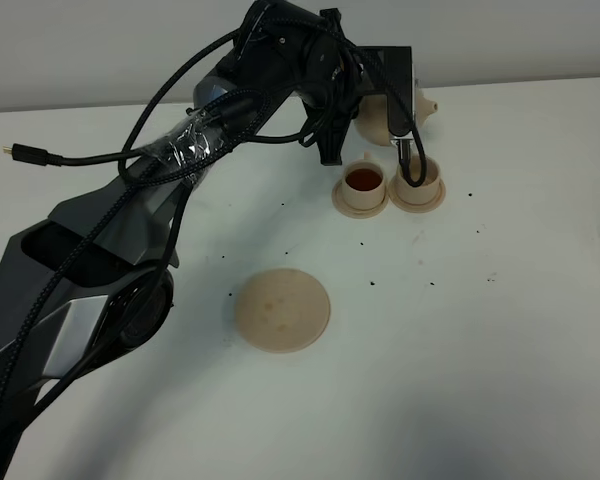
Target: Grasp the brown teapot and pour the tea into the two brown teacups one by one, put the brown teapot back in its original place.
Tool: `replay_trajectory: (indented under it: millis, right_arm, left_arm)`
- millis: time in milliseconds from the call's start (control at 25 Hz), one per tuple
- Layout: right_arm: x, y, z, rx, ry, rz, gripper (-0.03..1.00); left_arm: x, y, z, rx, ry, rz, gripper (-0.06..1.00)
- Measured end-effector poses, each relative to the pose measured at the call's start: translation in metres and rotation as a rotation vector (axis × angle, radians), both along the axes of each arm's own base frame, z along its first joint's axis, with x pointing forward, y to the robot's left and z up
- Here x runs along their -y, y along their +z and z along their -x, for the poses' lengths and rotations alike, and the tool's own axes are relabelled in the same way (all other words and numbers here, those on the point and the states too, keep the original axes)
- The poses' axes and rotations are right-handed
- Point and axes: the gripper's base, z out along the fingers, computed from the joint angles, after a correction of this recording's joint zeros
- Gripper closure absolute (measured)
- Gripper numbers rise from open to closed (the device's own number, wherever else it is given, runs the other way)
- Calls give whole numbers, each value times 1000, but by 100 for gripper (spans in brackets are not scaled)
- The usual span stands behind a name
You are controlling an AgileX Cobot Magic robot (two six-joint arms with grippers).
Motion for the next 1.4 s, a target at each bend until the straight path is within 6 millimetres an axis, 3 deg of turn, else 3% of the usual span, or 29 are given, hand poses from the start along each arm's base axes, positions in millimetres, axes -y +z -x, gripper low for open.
replay_trajectory:
  millis: [1400]
  right_arm:
    - [-1, 0, 0, 2, 11, -16, 66]
  left_arm:
    - [-7, -3, -14, 128, -147, -72, 80]
